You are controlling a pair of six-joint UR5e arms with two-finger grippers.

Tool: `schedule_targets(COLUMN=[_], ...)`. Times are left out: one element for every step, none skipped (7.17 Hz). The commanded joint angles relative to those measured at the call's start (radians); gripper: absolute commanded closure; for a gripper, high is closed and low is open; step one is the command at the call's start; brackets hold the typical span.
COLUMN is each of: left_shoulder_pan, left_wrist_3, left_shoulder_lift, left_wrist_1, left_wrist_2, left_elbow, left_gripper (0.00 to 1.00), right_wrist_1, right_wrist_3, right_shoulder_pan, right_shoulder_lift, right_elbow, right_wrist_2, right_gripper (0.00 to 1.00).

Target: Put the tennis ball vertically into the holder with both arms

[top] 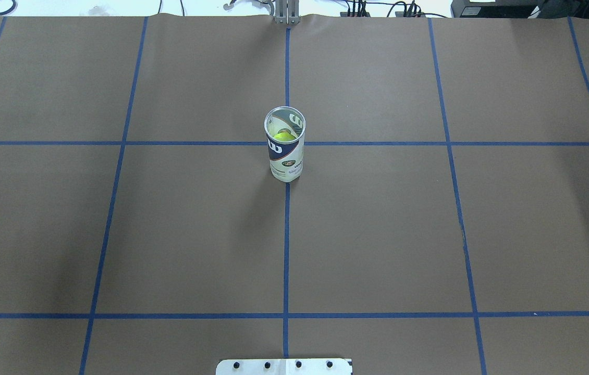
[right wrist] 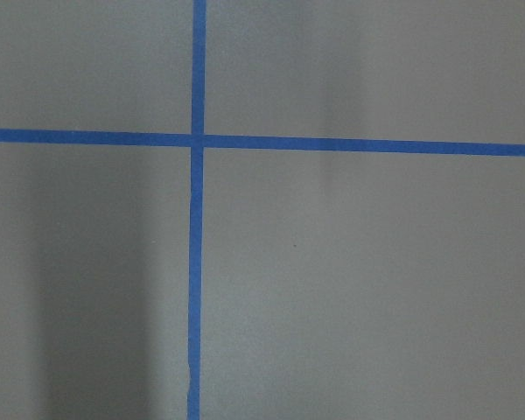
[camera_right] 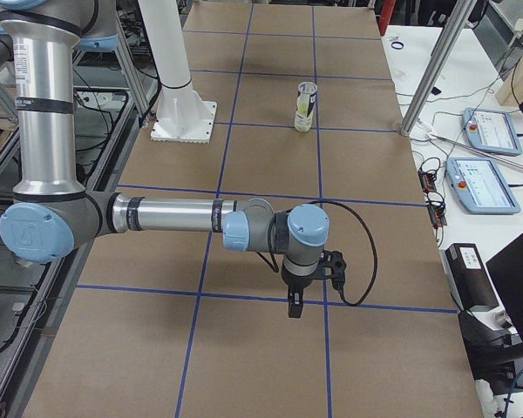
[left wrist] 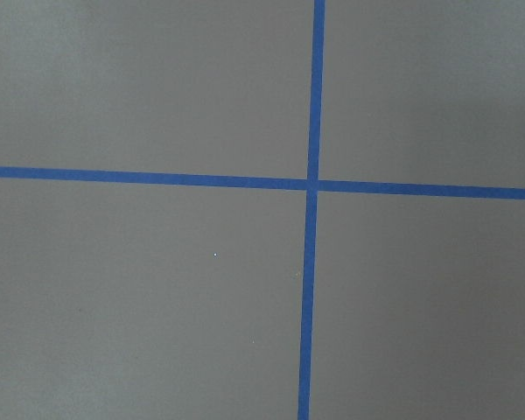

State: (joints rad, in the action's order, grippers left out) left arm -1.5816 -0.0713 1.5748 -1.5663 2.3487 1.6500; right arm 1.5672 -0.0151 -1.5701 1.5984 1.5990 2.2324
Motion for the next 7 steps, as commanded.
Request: schedule_targets(left_shoulder_pan=[0.000, 0.000, 0.000, 0.000, 0.000, 0.000, 0.000], left_wrist_3=[0.002, 0.005, 0.005, 0.005, 0.005, 0.005, 0.005], left_shoulder_lift=[0.014, 0.014, 0.014, 0.014, 0.014, 0.011, 0.011], left_wrist_1=[-0.003, -0.003, -0.004, -0.004, -0.004, -0.004, -0.004], left_wrist_2=[-0.002, -0.002, -0.002, -0.002, -0.002, -0.002, -0.002], left_elbow=[-0.007, -0.006, -0.006, -0.007, -0.009, -0.009, -0.007], left_gripper=[0.00, 0.00, 0.00, 0.00, 0.00, 0.00, 0.00], right_wrist_1=[-0.180, -0.188, -0.184, -0.182, -0.181, -0.176, -0.132], right_wrist_3=[-0.122, -0.144, -0.140, -0.137, -0.135, -0.135, -0.134], right_shoulder_pan=[0.007, 0.015, 0.015, 0.031, 0.054, 0.092, 0.114], right_shoulder_lift=[0.000, -0.002, 0.000, 0.000, -0.002, -0.008, -0.029], right_elbow=[-0.082, -0.074, -0.079, -0.076, -0.074, -0.074, -0.074], right_wrist_2=[0.006, 0.019, 0.057, 0.064, 0.064, 0.062, 0.062], right_gripper=[0.01, 0.01, 0.01, 0.01, 0.01, 0.01, 0.01])
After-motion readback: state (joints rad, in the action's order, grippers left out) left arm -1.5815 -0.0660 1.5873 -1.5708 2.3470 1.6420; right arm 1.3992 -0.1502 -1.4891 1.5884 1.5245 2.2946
